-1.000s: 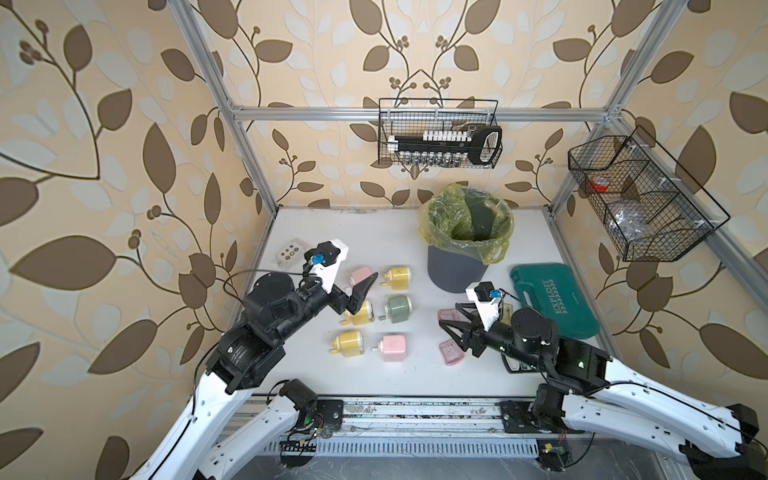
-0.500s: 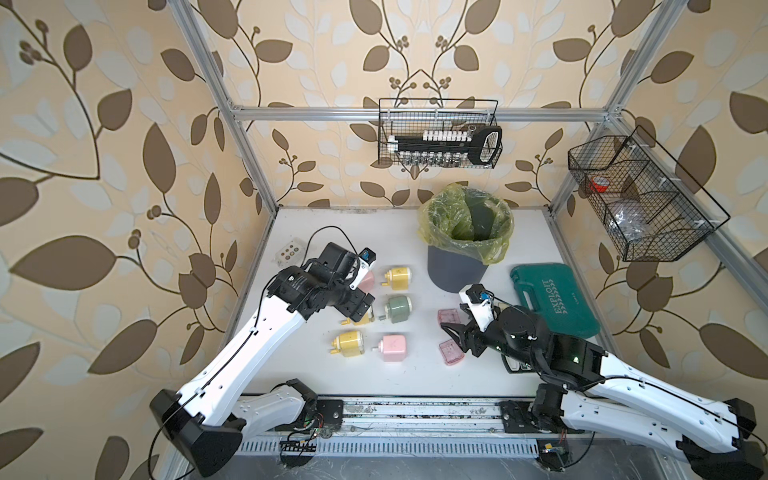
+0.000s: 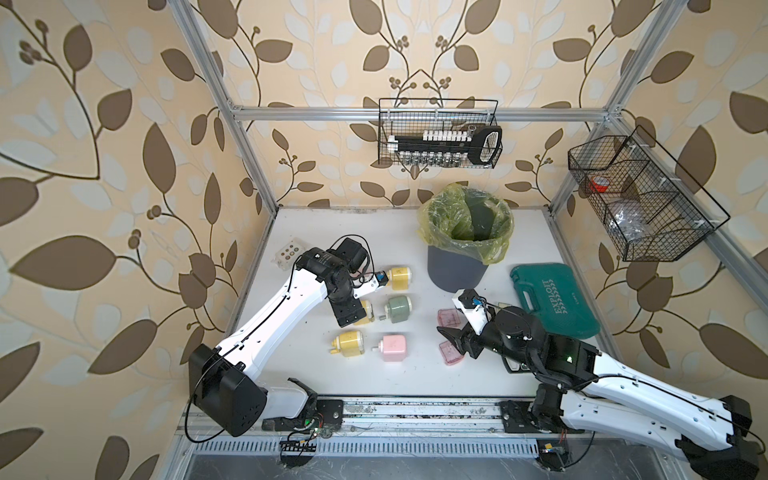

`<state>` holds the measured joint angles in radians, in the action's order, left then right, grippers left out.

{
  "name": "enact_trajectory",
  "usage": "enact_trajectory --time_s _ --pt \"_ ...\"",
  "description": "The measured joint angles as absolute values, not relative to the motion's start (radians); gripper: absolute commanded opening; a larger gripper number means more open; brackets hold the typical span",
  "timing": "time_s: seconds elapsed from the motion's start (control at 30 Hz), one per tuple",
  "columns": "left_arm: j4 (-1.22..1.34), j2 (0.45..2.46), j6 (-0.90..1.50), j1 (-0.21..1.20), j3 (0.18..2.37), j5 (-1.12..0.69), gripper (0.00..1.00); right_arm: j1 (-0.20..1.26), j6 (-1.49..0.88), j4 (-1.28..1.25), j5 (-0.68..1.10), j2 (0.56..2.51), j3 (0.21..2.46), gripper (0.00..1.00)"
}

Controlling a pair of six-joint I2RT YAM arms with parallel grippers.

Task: Take out the pencil sharpener tray and clean the shavings
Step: Pick up the pencil sharpener from the center of the board.

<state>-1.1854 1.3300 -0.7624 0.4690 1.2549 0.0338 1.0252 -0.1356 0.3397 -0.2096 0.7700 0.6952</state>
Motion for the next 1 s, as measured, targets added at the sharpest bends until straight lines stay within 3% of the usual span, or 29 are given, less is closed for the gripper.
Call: enact_trajectory --time_s 0.43,1.0 --pt "-1.037 1.386 -0.963 0.437 1.174 -0.027 0.79 1.025 -0.137 0.34 -0.21 0.769 0.695 0.71" --pt "-0.931 1.509 -1.0 0.383 1.141 -0.136 0.71 1.028 -0.137 0.341 -0.21 0.769 0.695 0.71"
